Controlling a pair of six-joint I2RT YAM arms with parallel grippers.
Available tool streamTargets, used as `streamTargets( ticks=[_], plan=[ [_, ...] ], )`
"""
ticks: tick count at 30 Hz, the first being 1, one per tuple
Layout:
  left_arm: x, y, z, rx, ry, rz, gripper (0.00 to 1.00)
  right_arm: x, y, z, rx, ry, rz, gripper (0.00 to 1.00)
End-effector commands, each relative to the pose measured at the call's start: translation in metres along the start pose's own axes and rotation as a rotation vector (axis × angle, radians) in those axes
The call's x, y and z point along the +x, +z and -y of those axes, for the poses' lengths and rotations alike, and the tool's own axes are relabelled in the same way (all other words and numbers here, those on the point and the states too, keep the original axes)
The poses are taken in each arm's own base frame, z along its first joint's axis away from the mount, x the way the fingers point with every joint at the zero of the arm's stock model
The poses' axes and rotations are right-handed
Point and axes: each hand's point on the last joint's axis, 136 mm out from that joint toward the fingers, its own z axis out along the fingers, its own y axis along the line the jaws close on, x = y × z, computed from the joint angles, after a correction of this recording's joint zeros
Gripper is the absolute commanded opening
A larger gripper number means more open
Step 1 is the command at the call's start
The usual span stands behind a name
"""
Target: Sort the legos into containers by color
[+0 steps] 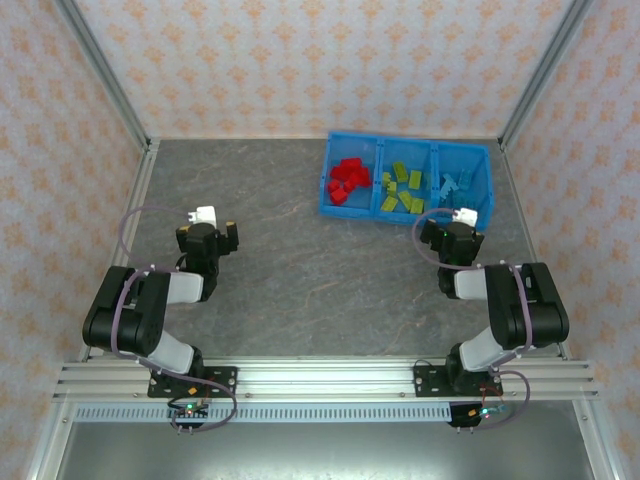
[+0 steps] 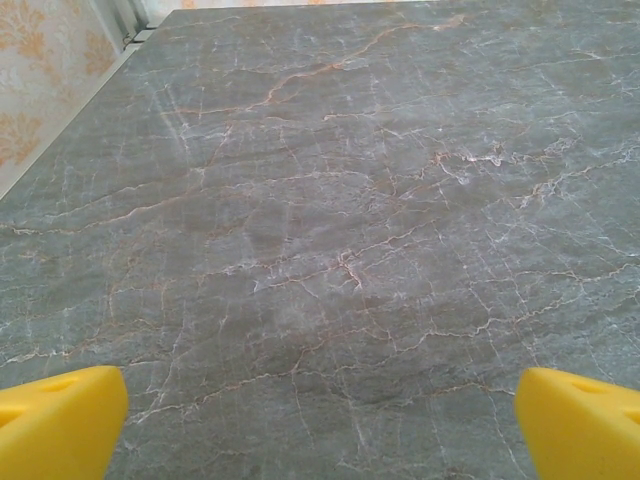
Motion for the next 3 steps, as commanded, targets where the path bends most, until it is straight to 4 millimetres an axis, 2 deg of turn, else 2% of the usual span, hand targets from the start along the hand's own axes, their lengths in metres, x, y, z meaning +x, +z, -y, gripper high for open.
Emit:
streamTargets(
  ticks=[1, 3],
  plan=[
    [-0.0212, 0.0001, -0.0019, -0.007, -0.032, 0.058, 1.00, -0.0189, 0.0014, -0.0047, -0.026, 0.003, 0.044, 0.99],
    [-0.0213, 0.0001, -0.0018, -0.007, -0.032, 0.056, 1.00, -0.0192, -0.0001, -0.0046, -0.027, 0.004, 0.051, 0.99]
  ],
)
